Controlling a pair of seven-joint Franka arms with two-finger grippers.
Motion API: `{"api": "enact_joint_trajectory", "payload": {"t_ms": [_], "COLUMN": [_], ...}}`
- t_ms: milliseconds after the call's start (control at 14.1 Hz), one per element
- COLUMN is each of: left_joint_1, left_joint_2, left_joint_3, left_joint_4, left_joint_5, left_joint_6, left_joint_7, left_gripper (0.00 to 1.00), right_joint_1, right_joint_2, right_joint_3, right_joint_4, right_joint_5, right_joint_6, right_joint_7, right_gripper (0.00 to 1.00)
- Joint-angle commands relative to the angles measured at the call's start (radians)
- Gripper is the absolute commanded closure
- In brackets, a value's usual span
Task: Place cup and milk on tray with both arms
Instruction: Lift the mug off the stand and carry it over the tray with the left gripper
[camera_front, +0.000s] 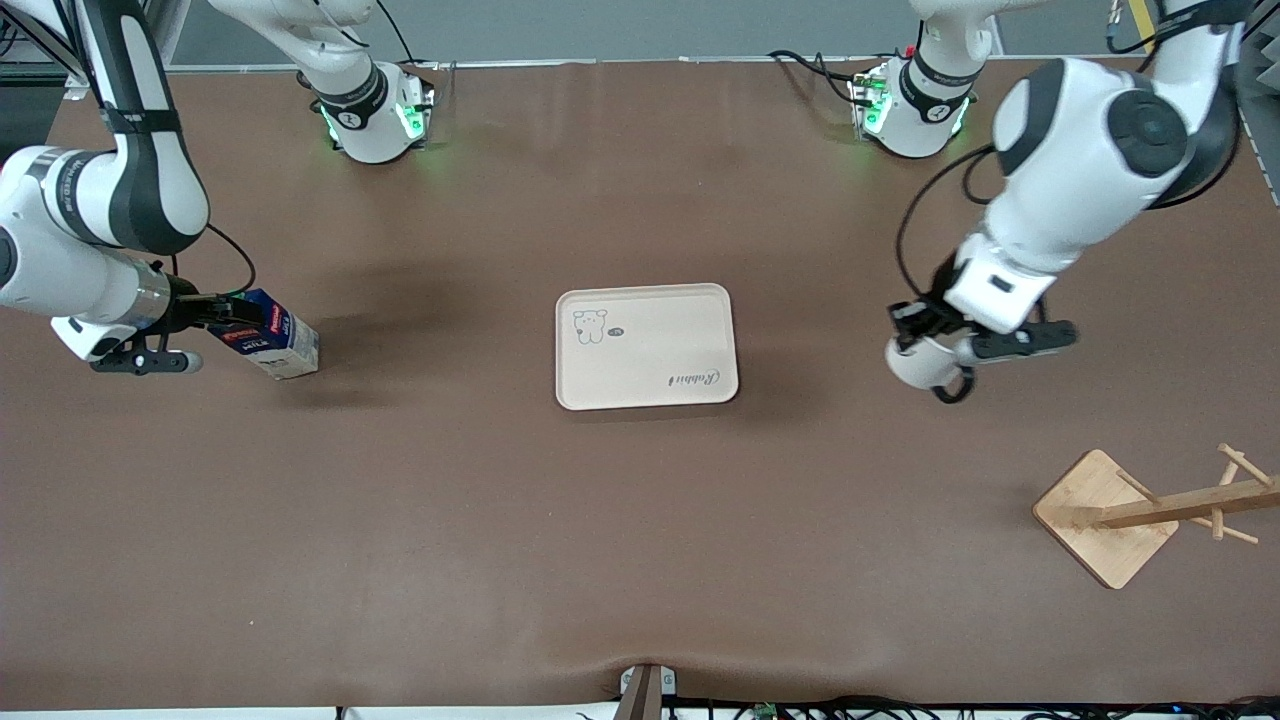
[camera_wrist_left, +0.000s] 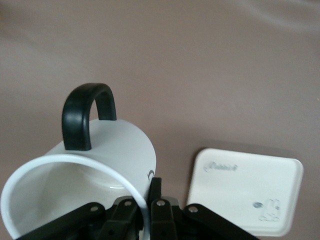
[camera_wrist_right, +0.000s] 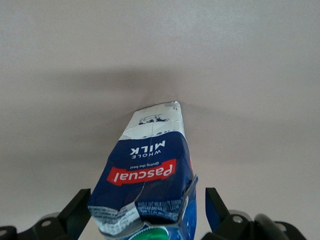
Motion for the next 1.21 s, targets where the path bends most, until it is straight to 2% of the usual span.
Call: {"api": "enact_joint_trajectory", "payload": {"t_ms": [0, 142, 284, 355, 426, 497, 711, 853, 1137], "left_joint_1": [-0.054, -0.161, -0.250, -0.298, -0.338, -0.369, -0.418, -0.426, -0.444], "left_joint_2": [0.130, 0.220, 0.328, 0.386, 0.441, 0.483, 0.563, 0.592, 0.601], "left_joint_3": [-0.056, -0.054, -0.053, -0.051, -0.050, -0.048, -0.046, -0.048, -0.048], "left_joint_4": [0.088, 0.130, 0.200, 0.241, 0.280, 0.304, 0.317, 0.303, 0.266], "left_joint_5": [-0.010, 0.007, 0.094, 0.135, 0.175, 0.217, 0.326, 0.419, 0.439], "left_joint_6": [-0.034, -0.034, -0.034, -0.034, -0.034, -0.034, -0.020, 0.018, 0.037], "left_joint_7": [-0.176, -0.283, -0.455, -0.538, -0.604, -0.651, -0.716, -0.722, -0.732], "left_gripper": [1.00, 1.00, 1.00, 1.00, 1.00, 1.00, 1.00, 1.00, 1.00], "right_joint_1": [-0.002, -0.003, -0.003, -0.010, -0.010, -0.013, -0.011, -0.005, 0.007], "right_joint_2": [-0.043, -0.043, -0.043, -0.043, -0.045, -0.045, -0.046, -0.043, -0.039], "right_joint_3": [0.004, 0.004, 0.004, 0.004, 0.002, 0.002, 0.002, 0.002, 0.005], "right_joint_4": [-0.046, -0.049, -0.049, -0.049, -0.049, -0.046, -0.029, 0.034, 0.175], "right_joint_5": [-0.015, -0.015, -0.015, -0.013, -0.013, -0.013, -0.013, -0.010, 0.010], "right_joint_6": [0.024, 0.024, 0.024, 0.024, 0.021, 0.019, -0.004, -0.078, -0.232], "right_joint_7": [-0.015, -0.015, -0.015, -0.013, -0.012, -0.012, -0.008, -0.001, 0.008], "right_gripper": [0.00, 0.00, 0.00, 0.46, 0.77, 1.00, 1.00, 1.00, 1.00]}}
